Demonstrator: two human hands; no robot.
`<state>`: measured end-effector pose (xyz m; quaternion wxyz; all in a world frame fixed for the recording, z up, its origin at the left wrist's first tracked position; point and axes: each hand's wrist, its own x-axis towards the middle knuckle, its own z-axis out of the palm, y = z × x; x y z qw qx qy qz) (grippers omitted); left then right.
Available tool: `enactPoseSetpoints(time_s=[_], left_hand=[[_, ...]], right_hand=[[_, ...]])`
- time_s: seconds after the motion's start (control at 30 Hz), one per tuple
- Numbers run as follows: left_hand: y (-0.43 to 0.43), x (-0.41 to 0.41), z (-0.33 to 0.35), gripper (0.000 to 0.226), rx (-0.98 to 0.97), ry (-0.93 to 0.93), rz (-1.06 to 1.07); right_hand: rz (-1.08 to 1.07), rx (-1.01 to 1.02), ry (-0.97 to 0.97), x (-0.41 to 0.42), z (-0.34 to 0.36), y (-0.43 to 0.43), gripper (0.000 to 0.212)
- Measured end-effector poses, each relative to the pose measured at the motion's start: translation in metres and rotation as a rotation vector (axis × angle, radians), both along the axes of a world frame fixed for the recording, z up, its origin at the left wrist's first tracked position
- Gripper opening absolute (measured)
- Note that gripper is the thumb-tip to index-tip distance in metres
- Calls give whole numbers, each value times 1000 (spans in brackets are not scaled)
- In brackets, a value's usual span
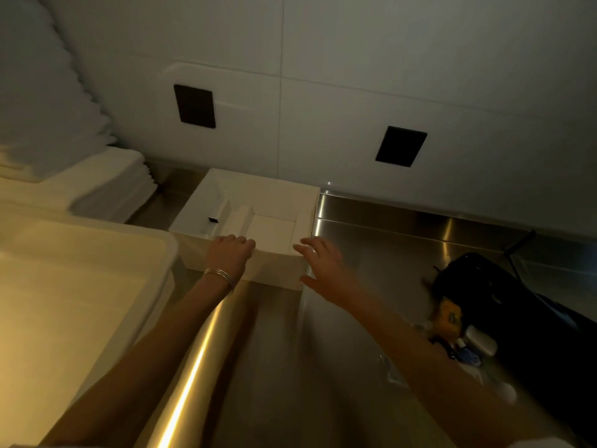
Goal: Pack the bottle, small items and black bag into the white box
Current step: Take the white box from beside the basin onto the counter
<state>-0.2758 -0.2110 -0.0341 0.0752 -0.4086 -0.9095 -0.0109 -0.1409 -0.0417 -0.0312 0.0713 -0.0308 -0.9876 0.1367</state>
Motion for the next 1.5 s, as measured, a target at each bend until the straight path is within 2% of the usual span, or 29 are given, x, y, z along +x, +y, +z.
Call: enactPoseSetpoints(time_s=[0.1, 0.23, 0.3, 0.4, 0.63, 0.9, 1.03, 1.23, 1.5], left_hand=[[9, 13, -2, 12, 17, -21, -95], [10, 36, -10, 30, 82, -30, -282], [2, 36, -14, 37, 101, -21, -289], [-8, 29, -17, 37, 99, 5, -279], [-5, 36, -7, 35, 173, 115, -344], [7, 73, 15, 34, 333, 121, -381], [21, 102, 34, 36, 370, 155, -408], [46, 178, 48, 38, 421, 154, -556], [87, 328, 59, 34, 495, 115, -756]], right_hand=[[23, 32, -2, -5, -1, -7, 59], [-96, 17, -118, -3, -7, -10, 43], [-127, 140, -203, 4, -11, -10, 29], [-126, 198, -158, 14, -15, -12, 21], [-194, 176, -24, 31, 0, -15, 23], [-346, 244, 111, 76, 28, -15, 28], [-438, 311, 212, 110, 31, -17, 40], [-563, 361, 230, 197, 34, -15, 43], [-785, 368, 264, 362, 47, -3, 43]])
